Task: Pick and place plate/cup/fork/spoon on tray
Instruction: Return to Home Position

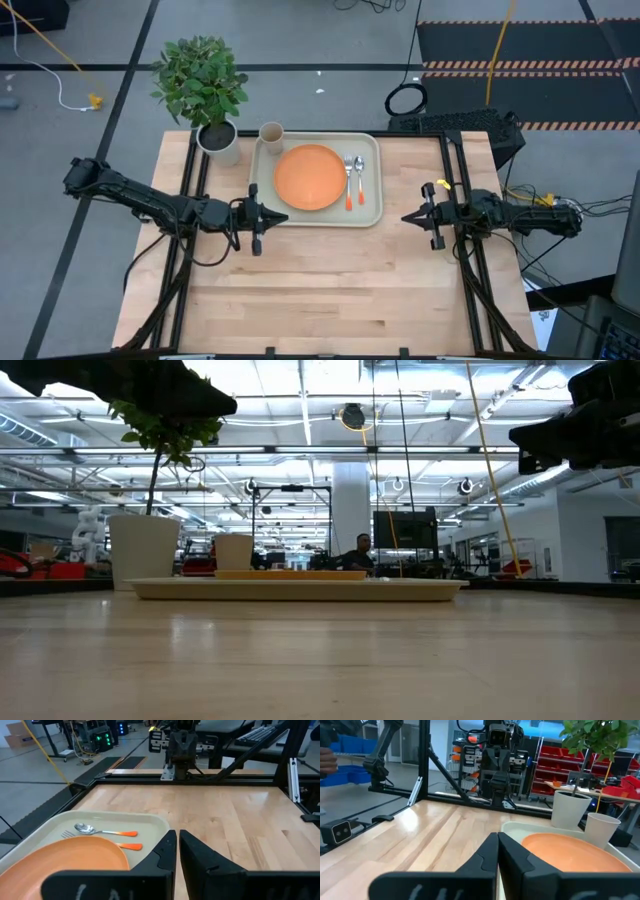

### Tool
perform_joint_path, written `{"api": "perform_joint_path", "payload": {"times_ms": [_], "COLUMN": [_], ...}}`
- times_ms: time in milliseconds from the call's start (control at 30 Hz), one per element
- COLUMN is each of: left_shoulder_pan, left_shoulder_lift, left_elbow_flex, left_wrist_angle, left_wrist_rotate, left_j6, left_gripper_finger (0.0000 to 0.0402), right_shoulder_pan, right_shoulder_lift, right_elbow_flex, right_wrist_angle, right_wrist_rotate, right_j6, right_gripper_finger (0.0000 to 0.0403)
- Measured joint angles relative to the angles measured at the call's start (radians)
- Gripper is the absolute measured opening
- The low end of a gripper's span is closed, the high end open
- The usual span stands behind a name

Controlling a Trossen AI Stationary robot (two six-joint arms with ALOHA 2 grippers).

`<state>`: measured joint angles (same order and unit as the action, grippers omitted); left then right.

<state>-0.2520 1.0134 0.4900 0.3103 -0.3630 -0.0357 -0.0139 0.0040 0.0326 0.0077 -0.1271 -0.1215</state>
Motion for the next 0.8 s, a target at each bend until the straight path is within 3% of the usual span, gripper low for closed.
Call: {"api": "perform_joint_path", "payload": {"times_ms": [433,800], "left_shoulder_pan": [0.0,0.045], "left_shoulder_lift": [0.0,0.001], "left_elbow_flex": [-0.001,-0.193], "left_wrist_angle": [-0.001,0.243], "left_wrist_rotate": [0.0,-0.004], "left_j6": [0.034,0.036], "left_gripper_finger": [0.0026,0.0026], "right_shoulder_pan": [0.0,0.0], "right_shoulder_lift": [0.001,0.001], "right_elbow_flex": [0.0,0.0], "right_wrist_angle": [-0.011,0.076], "right_wrist_rotate": [0.001,-0.004], "right_j6": [-0.003,-0.002], "right_gripper_finger": [0.0,0.0]}}
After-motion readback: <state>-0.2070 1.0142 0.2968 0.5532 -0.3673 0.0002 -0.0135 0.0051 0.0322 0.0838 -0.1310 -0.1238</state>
